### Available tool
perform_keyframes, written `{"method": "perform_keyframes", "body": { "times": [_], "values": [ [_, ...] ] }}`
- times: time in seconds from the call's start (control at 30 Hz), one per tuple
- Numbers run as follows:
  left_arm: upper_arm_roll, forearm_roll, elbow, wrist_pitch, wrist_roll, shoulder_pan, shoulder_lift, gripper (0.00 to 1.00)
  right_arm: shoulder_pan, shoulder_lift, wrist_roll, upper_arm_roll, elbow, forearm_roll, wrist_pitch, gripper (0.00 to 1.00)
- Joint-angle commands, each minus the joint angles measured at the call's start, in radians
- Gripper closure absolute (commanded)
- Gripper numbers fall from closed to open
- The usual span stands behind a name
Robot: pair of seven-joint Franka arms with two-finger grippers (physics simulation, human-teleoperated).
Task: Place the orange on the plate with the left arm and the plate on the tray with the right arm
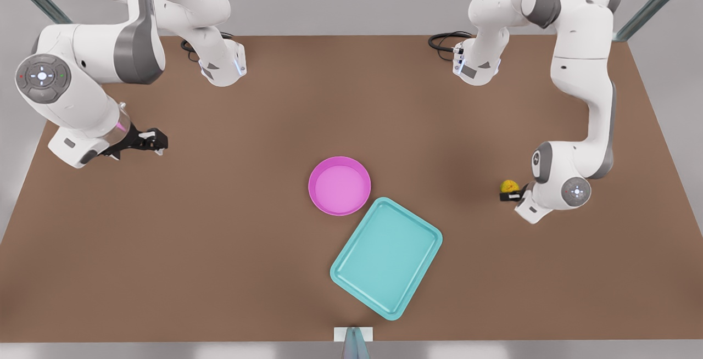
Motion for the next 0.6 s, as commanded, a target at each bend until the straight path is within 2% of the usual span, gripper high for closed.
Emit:
{"method": "perform_keyframes", "body": {
  "times": [0.0, 0.27, 0.57],
  "values": [
    [0.014, 0.001, -0.031, 0.083, 0.052, 0.0, -0.022, 0.0, 0.001, 0.0, -0.003, 0.0, 0.001, 0.001, -0.005, 0.0],
    [0.016, 0.001, -0.086, 0.073, 0.053, -0.009, -0.015, 0.0, 0.0, 0.009, -0.005, 0.0, -0.001, 0.001, -0.005, 0.0],
    [0.017, 0.001, -0.096, 0.101, 0.052, -0.009, 0.057, 0.0, 0.0, 0.013, -0.005, 0.0, -0.001, 0.001, -0.01, 0.0]
  ]
}}
